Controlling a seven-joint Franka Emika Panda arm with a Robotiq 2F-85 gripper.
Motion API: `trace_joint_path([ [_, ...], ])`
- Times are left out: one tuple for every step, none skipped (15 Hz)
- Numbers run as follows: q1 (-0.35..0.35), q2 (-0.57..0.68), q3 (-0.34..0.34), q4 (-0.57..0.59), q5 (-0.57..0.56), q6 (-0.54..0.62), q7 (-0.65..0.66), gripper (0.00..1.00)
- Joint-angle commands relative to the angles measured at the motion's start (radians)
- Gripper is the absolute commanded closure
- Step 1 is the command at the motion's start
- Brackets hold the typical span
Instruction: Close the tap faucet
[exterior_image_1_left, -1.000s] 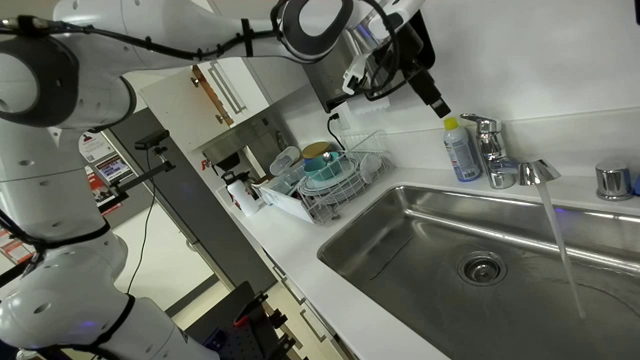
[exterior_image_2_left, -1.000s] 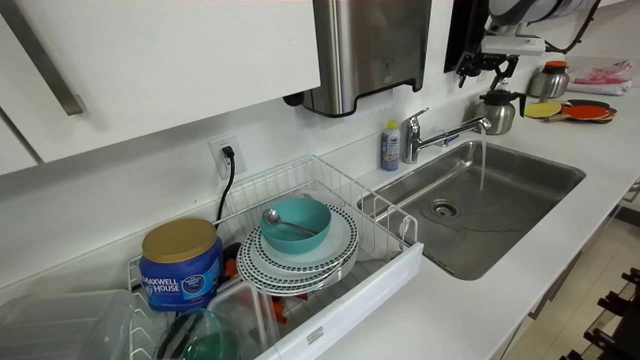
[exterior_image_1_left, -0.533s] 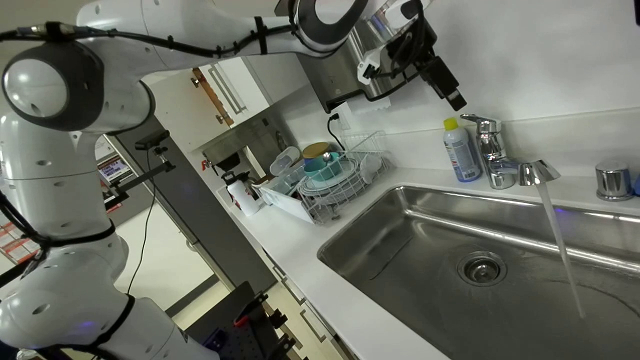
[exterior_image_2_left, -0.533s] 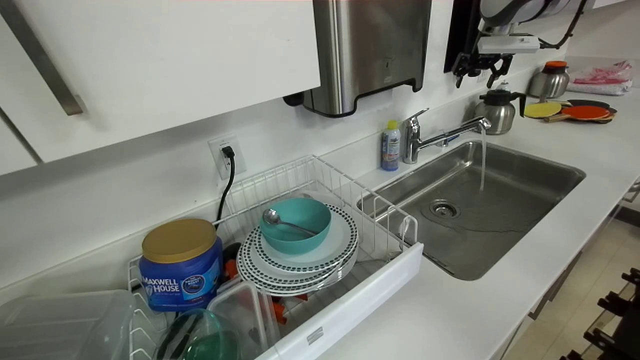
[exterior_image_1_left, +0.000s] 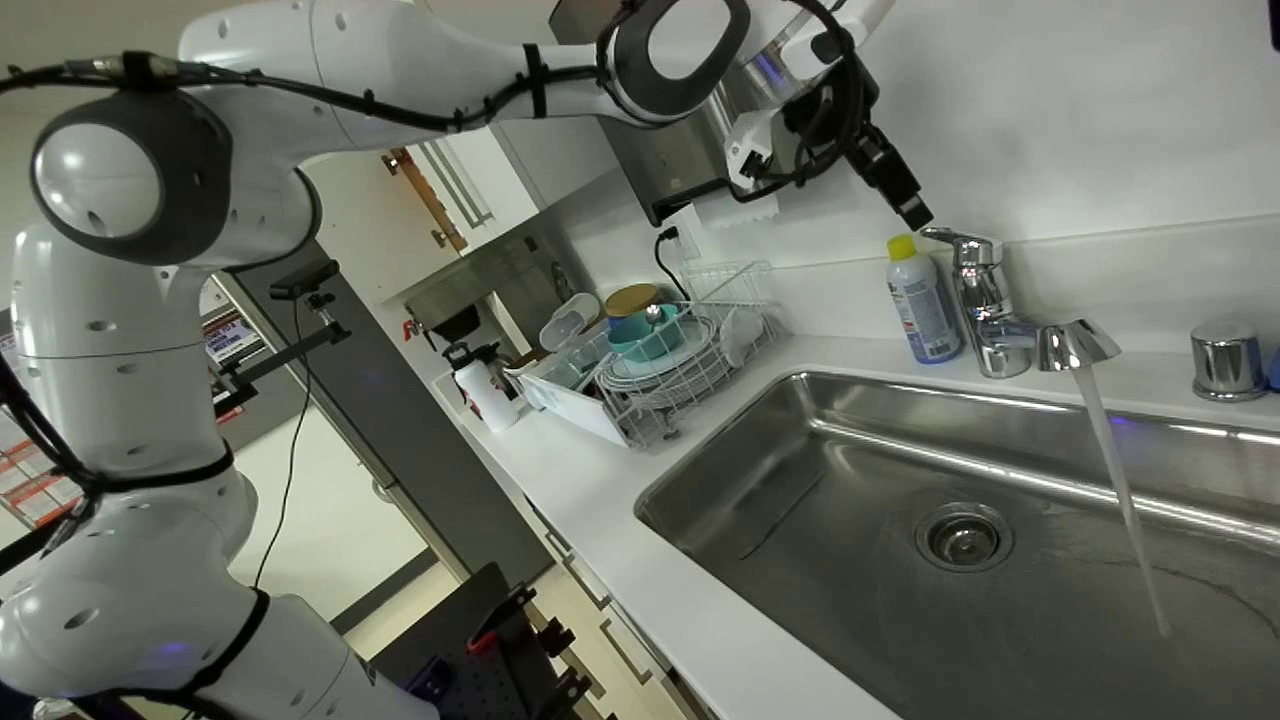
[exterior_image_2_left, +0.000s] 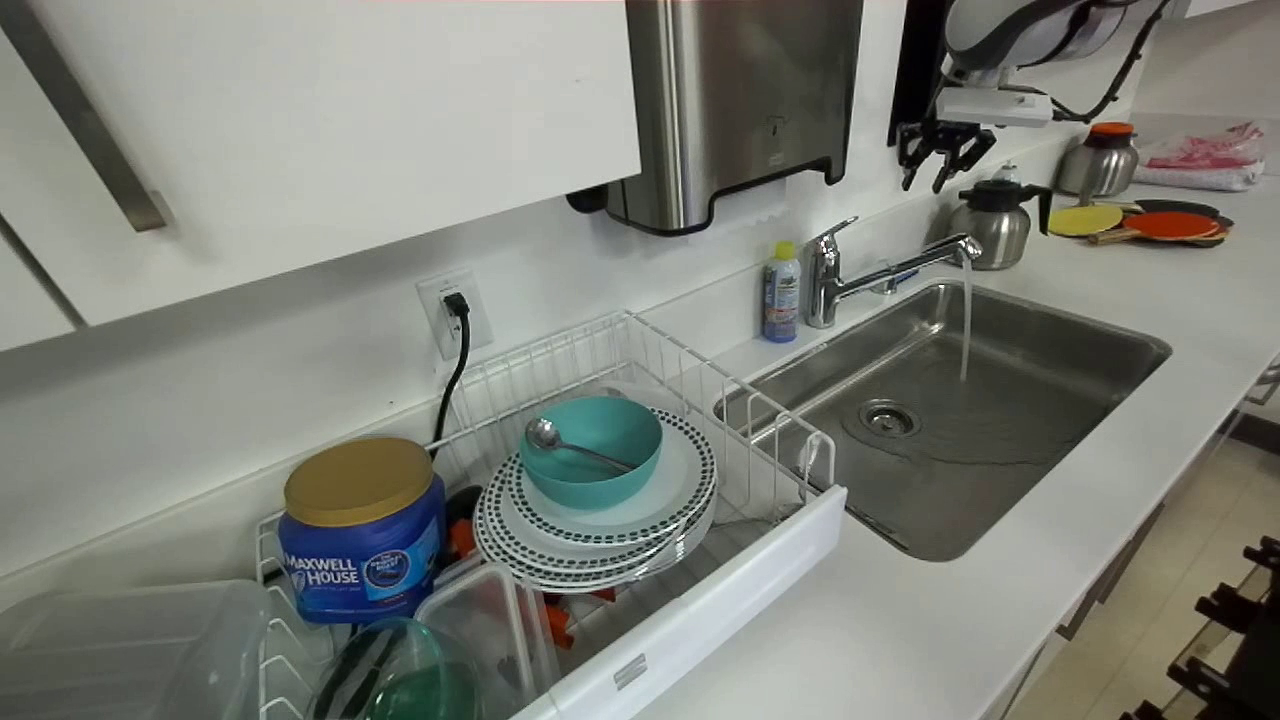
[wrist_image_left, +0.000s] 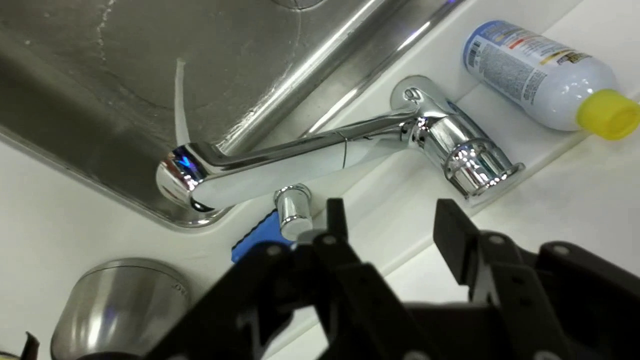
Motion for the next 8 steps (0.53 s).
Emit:
trace_joint_path([
  [-0.020,0.026,0.034,0.005,0.063,0.109,-0.006,0.80],
  [-0.021,0.036,0.039,0.009,0.076,0.133,-0.006,0.88],
  [-0.024,0.047,0.048,0.013,0.089,0.153,-0.012,0.95],
  [-0.026,0.057,0.056,0.015,0.100,0.172,-0.017,1.00],
  [-0.026,0.067,0.063,0.018,0.108,0.186,-0.017,1.00],
  [-0.028,0.075,0.072,0.022,0.120,0.195,-0.019,1.00],
  [-0.029,0.080,0.080,0.022,0.132,0.207,-0.019,1.00],
  [-0.028,0.085,0.085,0.023,0.140,0.220,-0.017,1.00],
])
